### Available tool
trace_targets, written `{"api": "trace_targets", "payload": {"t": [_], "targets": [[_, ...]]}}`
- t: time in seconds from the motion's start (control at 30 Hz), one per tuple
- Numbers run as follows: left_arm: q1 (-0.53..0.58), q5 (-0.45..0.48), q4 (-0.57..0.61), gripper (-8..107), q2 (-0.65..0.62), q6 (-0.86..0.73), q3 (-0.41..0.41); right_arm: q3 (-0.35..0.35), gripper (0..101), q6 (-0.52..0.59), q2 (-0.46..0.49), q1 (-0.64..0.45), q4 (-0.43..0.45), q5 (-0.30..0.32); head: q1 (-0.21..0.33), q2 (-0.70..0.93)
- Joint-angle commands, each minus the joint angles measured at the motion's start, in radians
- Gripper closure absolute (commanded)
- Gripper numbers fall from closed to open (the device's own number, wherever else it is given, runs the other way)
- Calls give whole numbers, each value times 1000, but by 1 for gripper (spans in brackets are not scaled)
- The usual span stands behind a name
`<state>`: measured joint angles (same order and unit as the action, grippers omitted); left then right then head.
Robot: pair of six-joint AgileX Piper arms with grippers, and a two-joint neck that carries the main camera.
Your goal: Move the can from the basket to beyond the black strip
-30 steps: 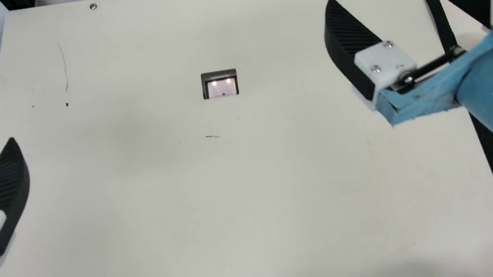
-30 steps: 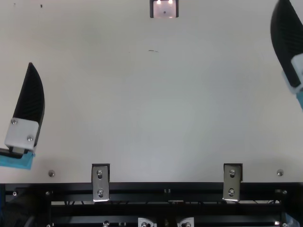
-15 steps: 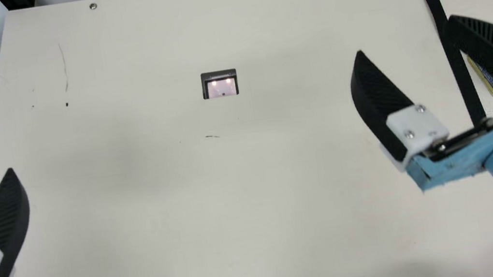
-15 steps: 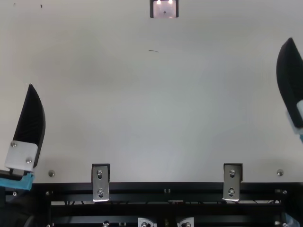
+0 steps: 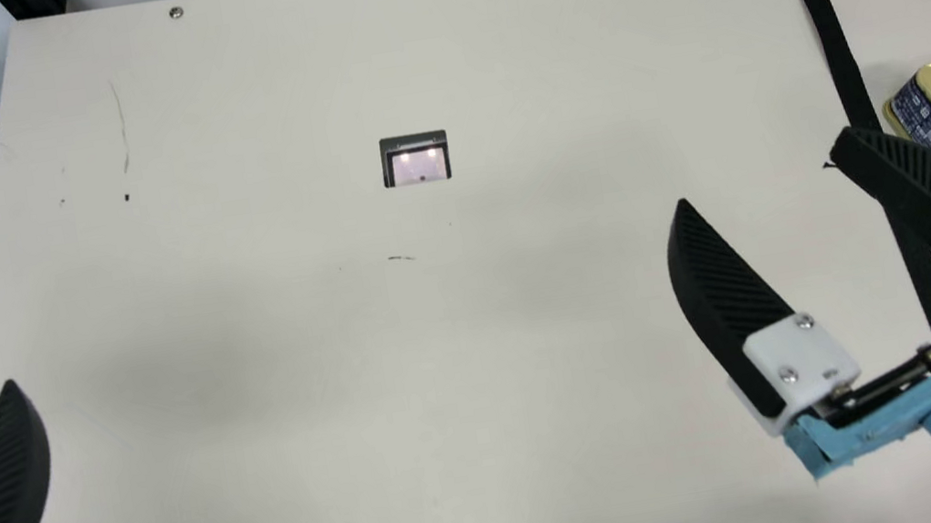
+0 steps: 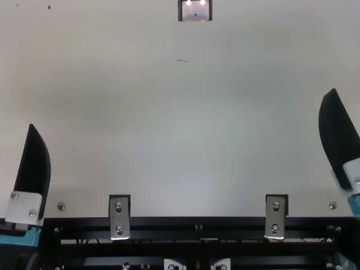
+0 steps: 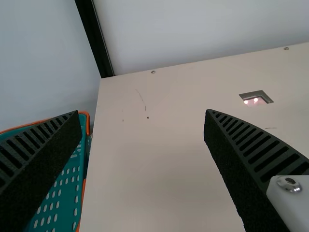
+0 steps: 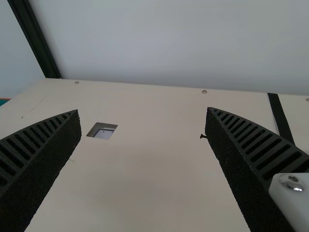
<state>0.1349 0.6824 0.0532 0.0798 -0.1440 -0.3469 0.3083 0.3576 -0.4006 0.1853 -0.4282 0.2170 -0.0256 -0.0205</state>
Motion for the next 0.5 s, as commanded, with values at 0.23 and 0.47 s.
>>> {"api": "trace_targets", "payload": {"t": [0.23, 0.47], "targets": [[-96, 46, 104, 9, -80, -82, 20, -77, 0, -93, 131, -12, 84, 25, 10, -1], [-113, 45, 120, 9, -80, -99, 28, -120, 0, -173, 217, -43, 161, 24, 10, -1]]}}
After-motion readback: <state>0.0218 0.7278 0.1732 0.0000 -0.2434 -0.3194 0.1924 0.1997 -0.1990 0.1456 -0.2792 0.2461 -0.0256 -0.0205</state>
